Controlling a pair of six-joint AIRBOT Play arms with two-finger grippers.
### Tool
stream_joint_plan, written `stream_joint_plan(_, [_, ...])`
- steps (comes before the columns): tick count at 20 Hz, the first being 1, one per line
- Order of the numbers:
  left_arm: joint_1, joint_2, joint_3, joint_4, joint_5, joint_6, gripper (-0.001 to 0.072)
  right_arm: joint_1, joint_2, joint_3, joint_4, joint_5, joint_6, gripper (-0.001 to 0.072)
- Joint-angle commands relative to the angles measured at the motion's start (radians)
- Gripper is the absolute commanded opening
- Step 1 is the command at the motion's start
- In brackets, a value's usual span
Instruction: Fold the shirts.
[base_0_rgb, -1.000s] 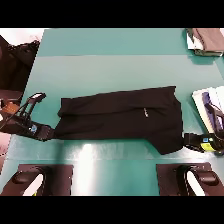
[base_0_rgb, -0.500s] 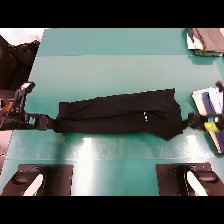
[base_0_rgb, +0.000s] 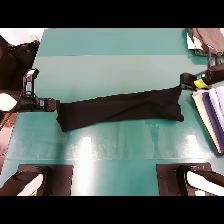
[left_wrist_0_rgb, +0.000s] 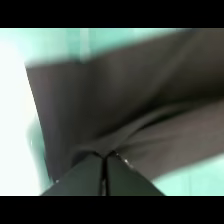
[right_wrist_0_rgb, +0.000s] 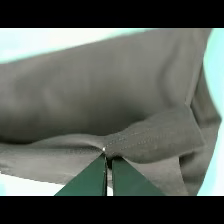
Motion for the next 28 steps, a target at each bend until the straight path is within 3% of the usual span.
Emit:
stream_joint_plan(1, [0.002, -0.097, 0.053, 0.015, 0.08, 0.002, 0.0021, 0.001, -0.132, 0.124, 0.0, -0.022, -0.019, 0.0025])
stream_joint_plan(5, [0.002, -0.154, 0.108, 0.086, 0.085, 0.004, 0.0021, 0.003, -0.186, 0.177, 0.0, -0.019, -0.037, 0.0026])
stream_joint_plan(12, [0.002, -0.157, 0.126, 0.2, 0.031, 0.04, 0.0022, 0.087, -0.187, 0.15, -0.009, 0.204, -0.043, 0.0026])
stream_joint_plan(18, [0.002, -0.158, 0.126, 0.266, -0.017, 0.076, 0.0023, 0.159, -0.185, -0.039, 0.001, 0.1, -0.034, 0.0048])
stream_joint_plan(19, [0.002, -0.158, 0.126, 0.266, -0.022, 0.076, 0.0157, 0.165, -0.185, -0.05, 0.0, 0.09, -0.034, 0.0276])
stream_joint_plan(20, [0.002, -0.158, 0.126, 0.266, -0.026, 0.074, 0.0419, 0.164, -0.185, -0.05, 0.0, 0.095, -0.034, 0.0542])
stream_joint_plan(21, [0.002, -0.157, 0.126, 0.271, -0.034, 0.074, 0.0564, 0.158, -0.178, -0.049, 0.0, 0.1, -0.042, 0.0628])
stream_joint_plan(26, [0.002, -0.153, 0.141, 0.287, -0.067, 0.075, 0.056, 0.039, -0.067, -0.048, 0.0, 0.087, -0.091, 0.0628])
stream_joint_plan(28, [0.002, -0.154, 0.158, 0.208, -0.076, 0.077, 0.0559, -0.035, -0.049, -0.048, 0.021, 0.105, -0.14, 0.0628])
